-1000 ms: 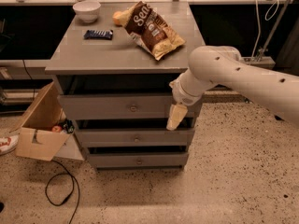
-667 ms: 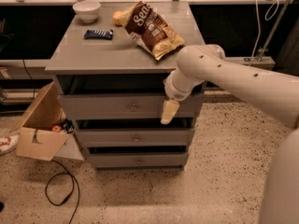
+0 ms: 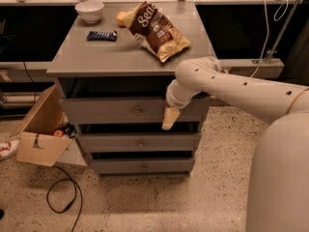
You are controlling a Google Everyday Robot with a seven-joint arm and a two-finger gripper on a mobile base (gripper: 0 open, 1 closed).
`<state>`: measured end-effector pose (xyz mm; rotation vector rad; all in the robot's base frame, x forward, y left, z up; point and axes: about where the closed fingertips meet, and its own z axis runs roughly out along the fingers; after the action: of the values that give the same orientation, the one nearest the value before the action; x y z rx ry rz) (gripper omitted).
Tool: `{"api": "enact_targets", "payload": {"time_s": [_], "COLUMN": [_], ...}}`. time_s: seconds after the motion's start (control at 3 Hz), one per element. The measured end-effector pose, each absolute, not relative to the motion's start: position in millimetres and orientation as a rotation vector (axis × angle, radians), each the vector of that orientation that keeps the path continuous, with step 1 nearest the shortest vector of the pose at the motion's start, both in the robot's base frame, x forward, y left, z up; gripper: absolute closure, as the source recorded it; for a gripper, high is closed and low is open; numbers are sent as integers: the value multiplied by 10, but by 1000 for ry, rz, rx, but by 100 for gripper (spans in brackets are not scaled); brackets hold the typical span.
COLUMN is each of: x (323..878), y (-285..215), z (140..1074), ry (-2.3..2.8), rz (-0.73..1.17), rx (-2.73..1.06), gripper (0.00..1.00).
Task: Open top drawer
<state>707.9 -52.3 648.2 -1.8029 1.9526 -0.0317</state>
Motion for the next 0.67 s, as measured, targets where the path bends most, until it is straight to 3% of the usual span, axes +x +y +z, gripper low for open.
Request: {"api": "enact_targets", "payload": {"time_s": [0.33,0.67], "x": [7119,6942], "y": [-558,-705], "z": [6280,6264], "ry": [1979,2011], "rz": [-11,-2], "rx": [-1772,-1719], "gripper": [16,47]}}
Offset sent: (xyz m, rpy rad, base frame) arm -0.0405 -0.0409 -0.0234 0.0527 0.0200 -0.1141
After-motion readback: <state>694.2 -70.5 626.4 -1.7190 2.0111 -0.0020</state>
